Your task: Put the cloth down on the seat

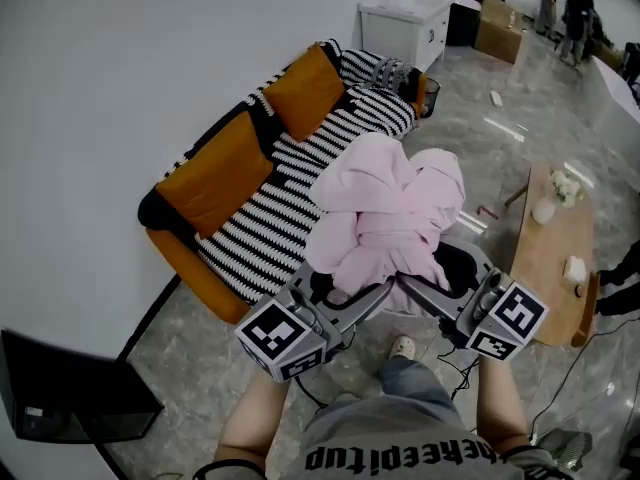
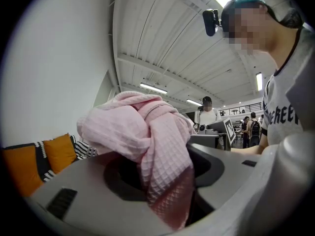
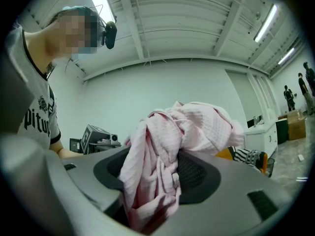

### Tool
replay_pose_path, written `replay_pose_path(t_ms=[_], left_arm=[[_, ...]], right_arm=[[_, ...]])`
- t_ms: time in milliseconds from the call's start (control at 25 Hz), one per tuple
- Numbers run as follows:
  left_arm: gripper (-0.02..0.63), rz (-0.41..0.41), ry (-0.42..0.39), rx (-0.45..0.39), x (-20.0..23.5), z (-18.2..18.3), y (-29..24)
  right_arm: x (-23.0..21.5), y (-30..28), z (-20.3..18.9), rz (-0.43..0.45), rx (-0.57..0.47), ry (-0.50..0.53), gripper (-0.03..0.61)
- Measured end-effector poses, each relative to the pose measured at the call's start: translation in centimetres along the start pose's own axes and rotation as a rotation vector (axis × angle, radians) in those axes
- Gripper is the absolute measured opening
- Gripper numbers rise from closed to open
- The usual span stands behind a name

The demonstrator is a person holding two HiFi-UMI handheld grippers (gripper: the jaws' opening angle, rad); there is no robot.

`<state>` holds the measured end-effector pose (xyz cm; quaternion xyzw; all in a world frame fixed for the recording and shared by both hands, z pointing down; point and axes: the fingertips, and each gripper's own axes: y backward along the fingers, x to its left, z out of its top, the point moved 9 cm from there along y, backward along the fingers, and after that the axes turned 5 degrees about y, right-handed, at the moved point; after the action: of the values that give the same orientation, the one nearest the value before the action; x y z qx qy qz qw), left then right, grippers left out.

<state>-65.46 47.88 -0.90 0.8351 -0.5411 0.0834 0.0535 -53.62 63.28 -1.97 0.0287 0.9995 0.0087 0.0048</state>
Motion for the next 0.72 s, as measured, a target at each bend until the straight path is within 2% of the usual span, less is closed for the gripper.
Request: replay_pose_path(t_ms=[120, 400, 720], left_arm=[[0.23, 0.013, -0.015, 0.0, 0.7, 0.2, -1.2], [0.23, 0.075, 0.017, -0.005, 5.0, 2.2, -9.6], [0.23, 0.124, 0.014, -0.015, 6.0, 1.9, -15.8]], right_arm=[[-1.7, -0.3, 0.0, 0.017, -0.003, 0.002, 0.282], [-12.1, -1.2, 1.3, 0.073, 0.011, -0.011, 0.282], [-18.6, 0.2, 0.9, 0.107, 0.007, -0.006, 0.282]])
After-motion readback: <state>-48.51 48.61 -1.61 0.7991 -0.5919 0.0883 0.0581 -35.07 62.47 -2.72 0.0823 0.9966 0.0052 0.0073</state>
